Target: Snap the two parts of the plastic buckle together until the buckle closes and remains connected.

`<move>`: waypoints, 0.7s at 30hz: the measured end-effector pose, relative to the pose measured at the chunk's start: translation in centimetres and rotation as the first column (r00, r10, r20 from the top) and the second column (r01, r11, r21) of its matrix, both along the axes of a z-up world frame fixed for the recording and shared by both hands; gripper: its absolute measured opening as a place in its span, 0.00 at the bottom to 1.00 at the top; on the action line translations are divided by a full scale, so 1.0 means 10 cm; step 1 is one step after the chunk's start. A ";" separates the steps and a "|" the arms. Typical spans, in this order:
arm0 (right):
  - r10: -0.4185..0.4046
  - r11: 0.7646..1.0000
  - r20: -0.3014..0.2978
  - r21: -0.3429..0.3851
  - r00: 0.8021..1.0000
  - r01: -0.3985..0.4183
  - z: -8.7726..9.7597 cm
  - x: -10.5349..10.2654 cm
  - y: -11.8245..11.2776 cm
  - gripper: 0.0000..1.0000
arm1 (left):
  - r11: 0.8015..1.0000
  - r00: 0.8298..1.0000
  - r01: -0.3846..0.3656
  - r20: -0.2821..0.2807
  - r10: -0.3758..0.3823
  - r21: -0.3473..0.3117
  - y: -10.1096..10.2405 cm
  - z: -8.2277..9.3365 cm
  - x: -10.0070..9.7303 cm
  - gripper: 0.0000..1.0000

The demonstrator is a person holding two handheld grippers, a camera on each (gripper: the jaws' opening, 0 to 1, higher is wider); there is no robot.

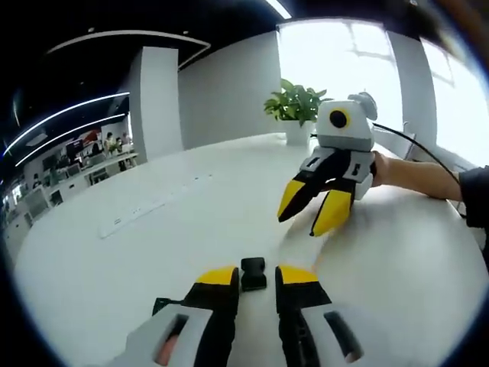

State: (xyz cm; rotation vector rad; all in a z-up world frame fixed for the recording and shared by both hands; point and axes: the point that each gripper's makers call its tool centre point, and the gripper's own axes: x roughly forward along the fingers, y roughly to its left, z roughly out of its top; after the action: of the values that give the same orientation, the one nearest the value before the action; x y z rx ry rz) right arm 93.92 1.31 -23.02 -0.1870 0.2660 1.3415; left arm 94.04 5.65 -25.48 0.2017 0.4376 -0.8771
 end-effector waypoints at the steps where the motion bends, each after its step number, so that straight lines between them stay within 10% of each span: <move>1: 0.001 1.000 -0.001 -0.001 1.000 -0.001 0.00 0.00 0.00 0.20 | 1.000 1.000 0.001 0.001 -0.001 0.001 0.00 0.00 -0.01 0.18; 21: 0.006 1.000 -0.013 -0.002 1.000 -0.006 -0.04 -0.01 0.01 0.20 | 1.000 0.999 0.006 -0.035 -0.007 -0.030 -0.01 -0.03 -0.03 0.13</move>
State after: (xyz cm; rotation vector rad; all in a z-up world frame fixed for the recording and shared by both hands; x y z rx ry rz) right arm 93.87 1.43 -23.40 -0.1810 0.2782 1.3493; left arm 93.72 5.52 -25.73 0.1608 0.4571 -0.8941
